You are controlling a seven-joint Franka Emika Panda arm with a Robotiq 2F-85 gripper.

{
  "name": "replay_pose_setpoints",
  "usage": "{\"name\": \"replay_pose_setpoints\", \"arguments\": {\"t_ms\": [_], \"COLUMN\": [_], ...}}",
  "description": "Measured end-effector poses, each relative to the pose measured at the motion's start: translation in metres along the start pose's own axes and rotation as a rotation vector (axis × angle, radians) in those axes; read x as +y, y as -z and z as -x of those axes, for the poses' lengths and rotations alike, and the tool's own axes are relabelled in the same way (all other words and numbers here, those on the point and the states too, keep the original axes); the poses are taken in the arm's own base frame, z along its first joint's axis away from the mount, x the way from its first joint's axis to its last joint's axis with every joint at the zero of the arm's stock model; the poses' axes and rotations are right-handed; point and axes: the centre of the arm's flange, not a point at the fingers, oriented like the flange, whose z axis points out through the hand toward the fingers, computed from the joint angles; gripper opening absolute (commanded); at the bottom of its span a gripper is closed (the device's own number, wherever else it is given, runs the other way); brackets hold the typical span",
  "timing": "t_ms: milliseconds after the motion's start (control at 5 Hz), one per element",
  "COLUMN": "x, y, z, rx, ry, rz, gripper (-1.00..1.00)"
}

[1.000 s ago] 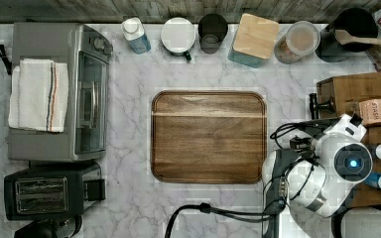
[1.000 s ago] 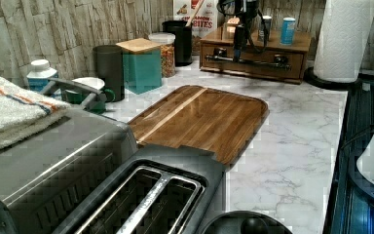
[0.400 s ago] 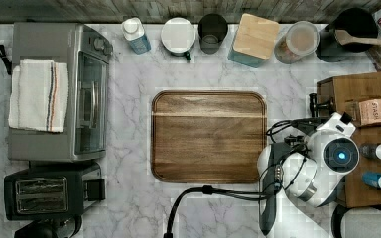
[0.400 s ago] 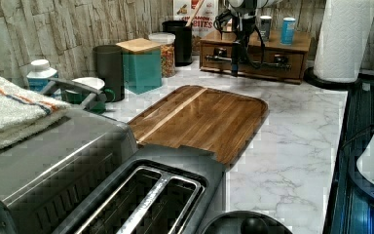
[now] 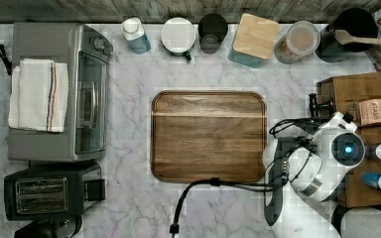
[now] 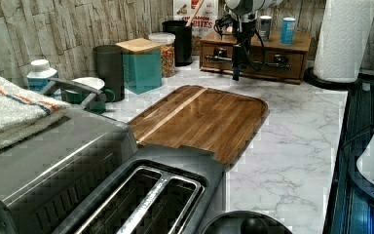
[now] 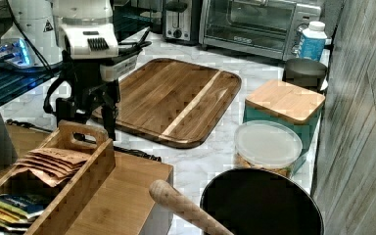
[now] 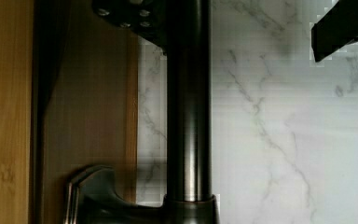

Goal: Open the drawer.

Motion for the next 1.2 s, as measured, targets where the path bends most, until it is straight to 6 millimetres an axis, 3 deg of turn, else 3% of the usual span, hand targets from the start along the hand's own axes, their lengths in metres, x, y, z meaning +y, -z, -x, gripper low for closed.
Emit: {"name": "replay_pose_setpoints", "arguments": {"t_ms": [400, 1000, 1200], "x": [0.023, 0.023, 0.011], "y": [-0.005, 0.001, 0.005], "z": [0.009, 0.015, 0.024], "rx": [-0.128, -0.087, -0.054], "ry": [0.021, -0.017, -0.013], "rz": [-0.151, -0.156, -0.134], "gripper": [1.00, 1.00, 1.00]}}
